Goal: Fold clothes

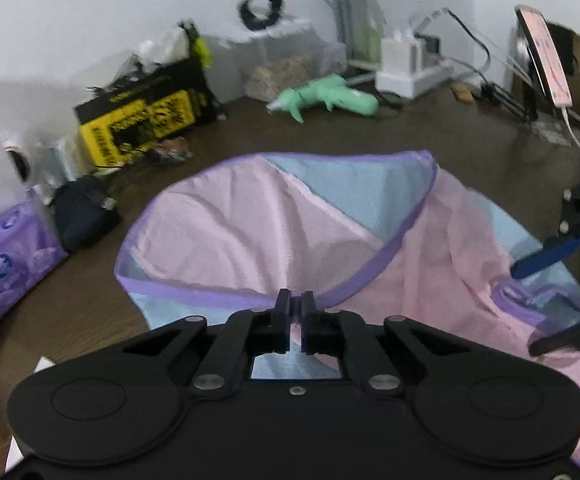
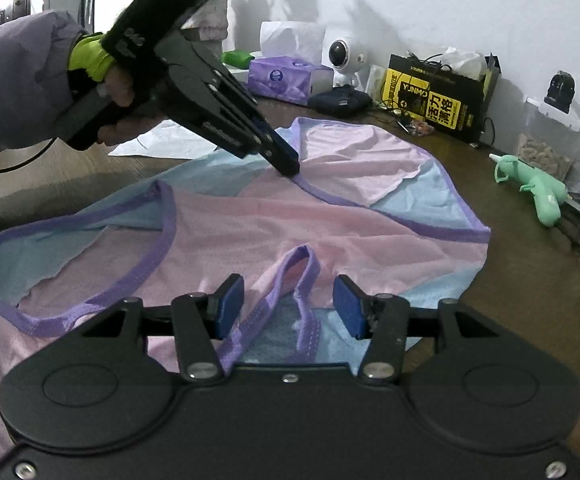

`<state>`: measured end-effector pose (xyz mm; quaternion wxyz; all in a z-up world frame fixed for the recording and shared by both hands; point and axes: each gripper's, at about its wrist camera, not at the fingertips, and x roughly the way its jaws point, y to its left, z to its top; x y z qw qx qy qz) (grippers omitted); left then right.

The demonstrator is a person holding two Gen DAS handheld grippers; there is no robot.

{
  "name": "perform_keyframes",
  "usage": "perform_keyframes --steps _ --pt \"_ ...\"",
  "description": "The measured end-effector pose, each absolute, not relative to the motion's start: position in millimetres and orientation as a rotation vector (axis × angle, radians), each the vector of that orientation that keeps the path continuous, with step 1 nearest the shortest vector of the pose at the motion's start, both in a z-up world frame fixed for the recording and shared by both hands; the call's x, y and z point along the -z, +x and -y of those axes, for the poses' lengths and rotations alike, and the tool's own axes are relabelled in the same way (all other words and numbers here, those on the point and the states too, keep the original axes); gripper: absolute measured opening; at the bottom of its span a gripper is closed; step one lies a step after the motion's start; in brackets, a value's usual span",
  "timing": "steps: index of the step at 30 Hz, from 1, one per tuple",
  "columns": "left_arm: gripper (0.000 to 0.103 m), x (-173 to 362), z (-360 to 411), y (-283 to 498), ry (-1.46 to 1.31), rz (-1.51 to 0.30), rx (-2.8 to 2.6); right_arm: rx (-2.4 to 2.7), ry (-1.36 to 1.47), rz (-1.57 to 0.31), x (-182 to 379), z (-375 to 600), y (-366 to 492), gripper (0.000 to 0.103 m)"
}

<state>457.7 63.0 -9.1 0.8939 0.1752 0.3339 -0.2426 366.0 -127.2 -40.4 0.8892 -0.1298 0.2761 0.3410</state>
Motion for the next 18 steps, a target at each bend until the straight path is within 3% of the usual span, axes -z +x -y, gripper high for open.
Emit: perform_keyframes --steps 13,18 --pt "0.004 -20 -99 462 0.173 -0.619 0.311 -0.700 -0.285 -0.561 40 128 360 0.058" --pt "0.010 -6 -104 461 0.259 -0.694 0.146 -0.696 -0.283 -0.565 40 129 362 0.062"
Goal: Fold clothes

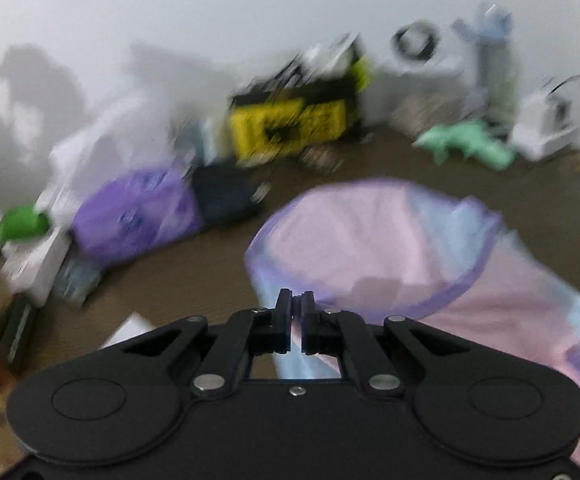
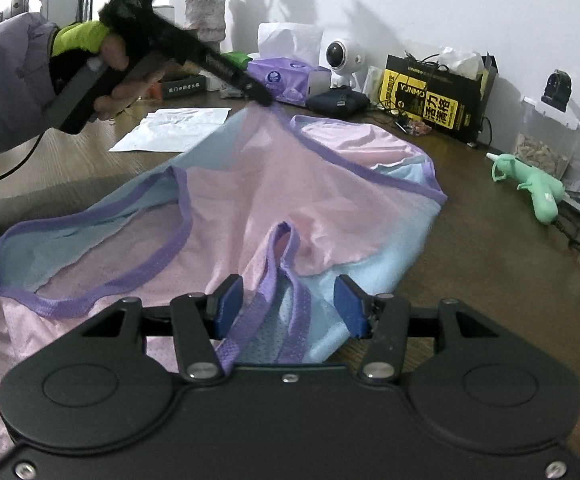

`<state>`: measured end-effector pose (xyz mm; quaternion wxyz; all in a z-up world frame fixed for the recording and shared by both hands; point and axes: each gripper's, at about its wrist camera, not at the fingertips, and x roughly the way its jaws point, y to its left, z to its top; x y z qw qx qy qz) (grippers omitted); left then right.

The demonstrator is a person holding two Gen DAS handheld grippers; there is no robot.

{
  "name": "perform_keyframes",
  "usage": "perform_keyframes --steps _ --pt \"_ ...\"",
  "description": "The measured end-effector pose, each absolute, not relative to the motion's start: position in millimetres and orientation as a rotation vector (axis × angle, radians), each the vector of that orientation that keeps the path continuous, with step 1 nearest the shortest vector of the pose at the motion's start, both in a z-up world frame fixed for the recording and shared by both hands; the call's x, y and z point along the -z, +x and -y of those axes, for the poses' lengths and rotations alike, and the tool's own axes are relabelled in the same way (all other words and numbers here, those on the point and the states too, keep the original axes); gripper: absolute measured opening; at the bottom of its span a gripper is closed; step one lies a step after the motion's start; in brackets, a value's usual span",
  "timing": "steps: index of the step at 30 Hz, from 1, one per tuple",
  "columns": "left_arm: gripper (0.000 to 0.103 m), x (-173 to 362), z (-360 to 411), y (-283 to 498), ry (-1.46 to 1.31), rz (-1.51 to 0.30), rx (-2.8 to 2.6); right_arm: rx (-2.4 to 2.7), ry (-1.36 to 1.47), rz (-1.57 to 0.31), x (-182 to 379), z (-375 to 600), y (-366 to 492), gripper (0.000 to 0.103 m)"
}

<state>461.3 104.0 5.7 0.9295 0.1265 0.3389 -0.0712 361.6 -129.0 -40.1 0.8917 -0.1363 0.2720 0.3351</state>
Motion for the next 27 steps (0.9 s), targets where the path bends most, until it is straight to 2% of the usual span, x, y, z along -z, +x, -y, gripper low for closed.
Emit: perform_keyframes --steps 1,2,3,5,9,14,16,17,21,24,27 --pt "0.012 -5 -104 455 0.265 -0.699 0.154 -0.693 -0.284 -0.565 40 129 362 0.065" --pt "0.027 -7 -101 444 0.269 -0.690 0.192 -0.690 -0.286 -0.565 40 129 362 0.066" --pt "0.049 -9 -98 429 0.271 -0.680 0.222 -0.688 -0.286 -0.565 40 130 362 0.067" --pt "0.067 -11 -94 407 0.276 -0.659 0.241 -0.686 -0.285 -0.567 40 130 363 0.068" --pt "0.068 -5 -87 347 0.282 -0.656 0.258 -0.683 -0.289 -0.563 40 130 363 0.068" --pt "0.068 19 -77 310 0.292 -0.710 0.205 -0.692 -0.290 -0.557 35 132 346 0.067" --pt "0.063 17 -80 307 0.239 -0.731 0.176 -0.694 -0.274 -0.562 33 136 337 0.066" --pt "0.056 14 -82 304 0.217 -0.733 0.165 -0.684 -0.270 -0.564 31 138 332 0.062" --pt "0.056 -9 -84 266 0.126 -0.671 0.216 -0.698 -0.226 -0.569 15 156 294 0.060" --pt "0.057 -5 -70 242 0.108 -0.684 0.315 -0.742 -0.195 -0.619 16 162 273 0.060" --pt "0.057 13 -58 232 0.129 -0.739 0.339 -0.750 -0.180 -0.659 23 163 258 0.047"
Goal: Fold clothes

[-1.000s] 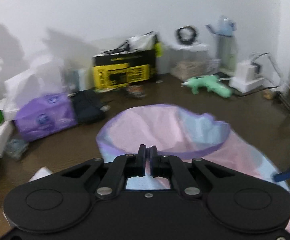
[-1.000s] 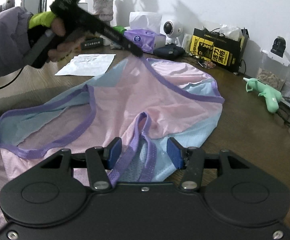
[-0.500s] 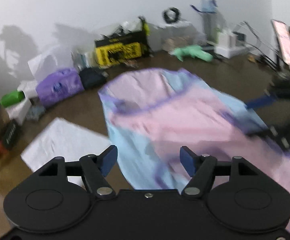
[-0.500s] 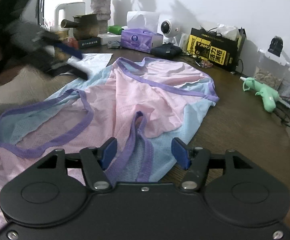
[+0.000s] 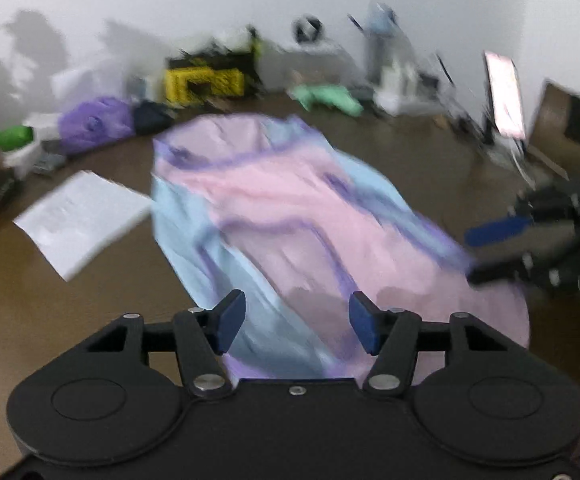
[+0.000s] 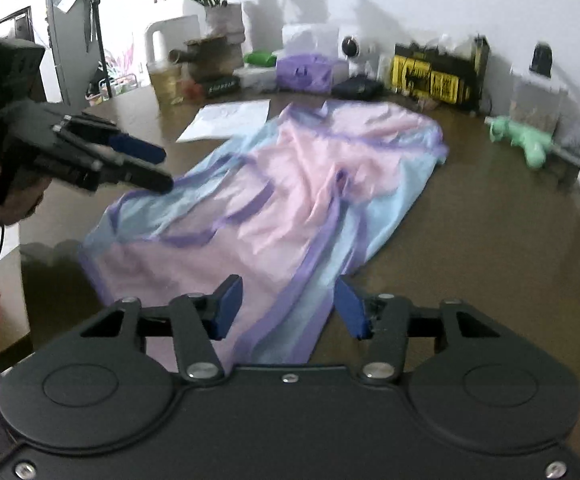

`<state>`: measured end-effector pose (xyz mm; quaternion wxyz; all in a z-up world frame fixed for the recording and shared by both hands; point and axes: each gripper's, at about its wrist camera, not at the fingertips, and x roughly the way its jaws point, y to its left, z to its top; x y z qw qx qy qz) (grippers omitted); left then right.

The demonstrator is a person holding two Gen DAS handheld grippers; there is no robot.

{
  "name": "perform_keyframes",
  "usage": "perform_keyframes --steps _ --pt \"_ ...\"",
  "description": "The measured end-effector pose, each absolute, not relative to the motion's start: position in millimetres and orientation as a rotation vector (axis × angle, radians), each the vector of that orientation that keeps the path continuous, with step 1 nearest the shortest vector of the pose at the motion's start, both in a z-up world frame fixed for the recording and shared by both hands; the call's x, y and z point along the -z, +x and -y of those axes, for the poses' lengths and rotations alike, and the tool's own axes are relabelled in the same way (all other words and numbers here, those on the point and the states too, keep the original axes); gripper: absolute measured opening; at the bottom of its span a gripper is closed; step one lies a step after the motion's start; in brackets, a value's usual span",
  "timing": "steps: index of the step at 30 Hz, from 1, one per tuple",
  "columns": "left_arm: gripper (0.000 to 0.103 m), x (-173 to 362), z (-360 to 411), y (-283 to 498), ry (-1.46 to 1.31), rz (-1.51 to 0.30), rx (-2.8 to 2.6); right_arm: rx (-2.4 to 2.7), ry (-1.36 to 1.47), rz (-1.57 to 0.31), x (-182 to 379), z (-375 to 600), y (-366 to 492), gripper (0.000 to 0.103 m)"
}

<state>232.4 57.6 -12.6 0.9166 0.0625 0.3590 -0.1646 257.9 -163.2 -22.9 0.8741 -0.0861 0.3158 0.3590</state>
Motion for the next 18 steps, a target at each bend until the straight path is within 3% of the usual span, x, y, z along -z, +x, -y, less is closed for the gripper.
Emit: perform_keyframes --steps 2,3,4,5,8,12,16,18 --pt "0.056 19 -57 228 0.118 -0.756 0.346 -0.757 -0.176 -0.664 24 163 251 0.043" --pt "0.051 20 -57 225 0.112 -0.758 0.346 -0.758 -0.171 -0.666 25 163 247 0.042" --pt "0.042 19 -58 221 0.107 -0.759 0.349 -0.756 -0.169 -0.669 26 163 245 0.041" --pt "0.026 18 -58 218 0.099 -0.762 0.356 -0.751 -0.169 -0.670 27 164 242 0.041" --pt "0.023 17 -58 206 0.095 -0.759 0.366 -0.747 -0.158 -0.669 29 165 232 0.041" --pt "0.004 21 -58 196 0.062 -0.748 0.338 -0.742 -0.142 -0.668 33 169 223 0.040" --pt "0.002 19 -67 191 -0.021 -0.709 0.268 -0.743 -0.134 -0.653 34 171 220 0.012" --pt "0.002 12 -75 184 -0.075 -0.674 0.235 -0.737 -0.132 -0.634 31 171 218 0.012"
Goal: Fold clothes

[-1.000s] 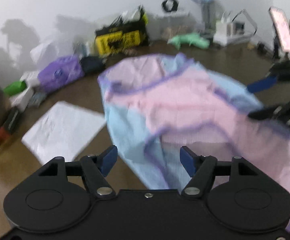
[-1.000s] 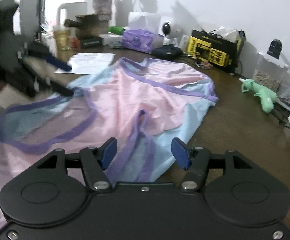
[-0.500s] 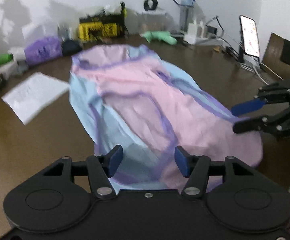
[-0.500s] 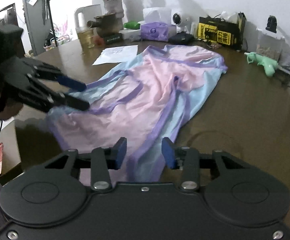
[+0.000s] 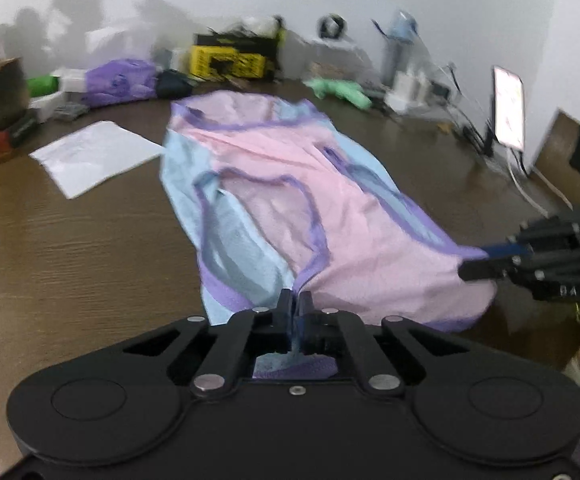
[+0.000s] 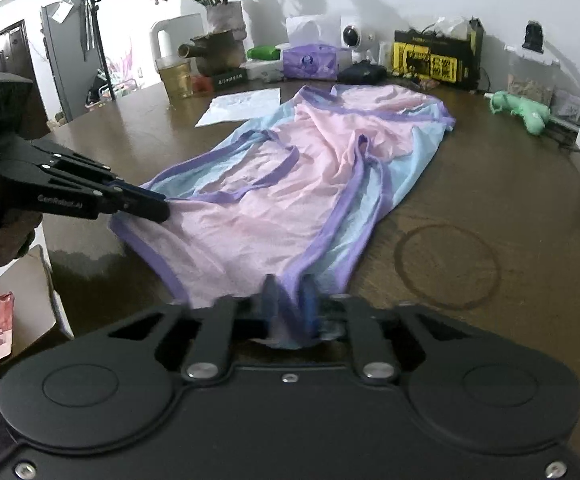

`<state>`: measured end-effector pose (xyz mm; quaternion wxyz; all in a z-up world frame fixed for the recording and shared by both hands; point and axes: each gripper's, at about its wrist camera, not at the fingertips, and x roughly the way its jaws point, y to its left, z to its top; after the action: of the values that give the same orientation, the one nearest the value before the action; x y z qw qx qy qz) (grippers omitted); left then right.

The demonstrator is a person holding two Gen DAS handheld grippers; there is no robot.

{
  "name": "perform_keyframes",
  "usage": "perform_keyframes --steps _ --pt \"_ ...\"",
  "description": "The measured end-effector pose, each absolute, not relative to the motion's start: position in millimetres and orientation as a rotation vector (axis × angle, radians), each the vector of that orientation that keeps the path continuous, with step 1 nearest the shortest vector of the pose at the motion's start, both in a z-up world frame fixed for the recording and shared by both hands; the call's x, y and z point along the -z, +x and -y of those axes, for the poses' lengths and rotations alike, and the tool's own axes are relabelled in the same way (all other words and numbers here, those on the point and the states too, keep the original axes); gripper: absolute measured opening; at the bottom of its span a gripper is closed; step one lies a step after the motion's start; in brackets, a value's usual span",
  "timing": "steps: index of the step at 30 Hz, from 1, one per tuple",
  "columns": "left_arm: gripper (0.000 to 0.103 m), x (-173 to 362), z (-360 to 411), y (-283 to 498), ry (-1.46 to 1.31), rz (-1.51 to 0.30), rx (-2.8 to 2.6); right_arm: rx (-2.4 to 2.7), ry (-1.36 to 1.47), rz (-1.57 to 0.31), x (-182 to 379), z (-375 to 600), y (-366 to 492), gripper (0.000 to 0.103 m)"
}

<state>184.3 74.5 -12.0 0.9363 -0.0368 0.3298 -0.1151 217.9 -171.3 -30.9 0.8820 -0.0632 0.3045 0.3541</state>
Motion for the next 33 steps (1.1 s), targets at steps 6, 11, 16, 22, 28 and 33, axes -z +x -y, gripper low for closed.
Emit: perform_keyframes --steps 6,11,16,22,28,33 --pt "0.002 8 -84 163 -0.130 -0.654 0.160 -0.768 -0.139 -0.575 19 167 209 0.010" --pt "0.003 22 -87 150 -0.137 -0.707 0.115 -0.808 -0.190 -0.616 25 159 202 0.010" --pt "0.004 16 -78 131 -0.091 -0.745 0.175 -0.838 -0.241 -0.653 28 159 195 0.010" --pt "0.042 -8 -96 114 -0.047 -0.703 0.197 -0.910 -0.279 -0.666 17 178 176 0.028" --pt "0.048 -29 -94 177 0.185 -0.576 0.169 -0.812 -0.272 -0.543 -14 178 215 0.041" --pt "0.048 -2 -79 240 0.305 -0.619 0.215 -0.675 -0.452 -0.499 7 124 269 0.040"
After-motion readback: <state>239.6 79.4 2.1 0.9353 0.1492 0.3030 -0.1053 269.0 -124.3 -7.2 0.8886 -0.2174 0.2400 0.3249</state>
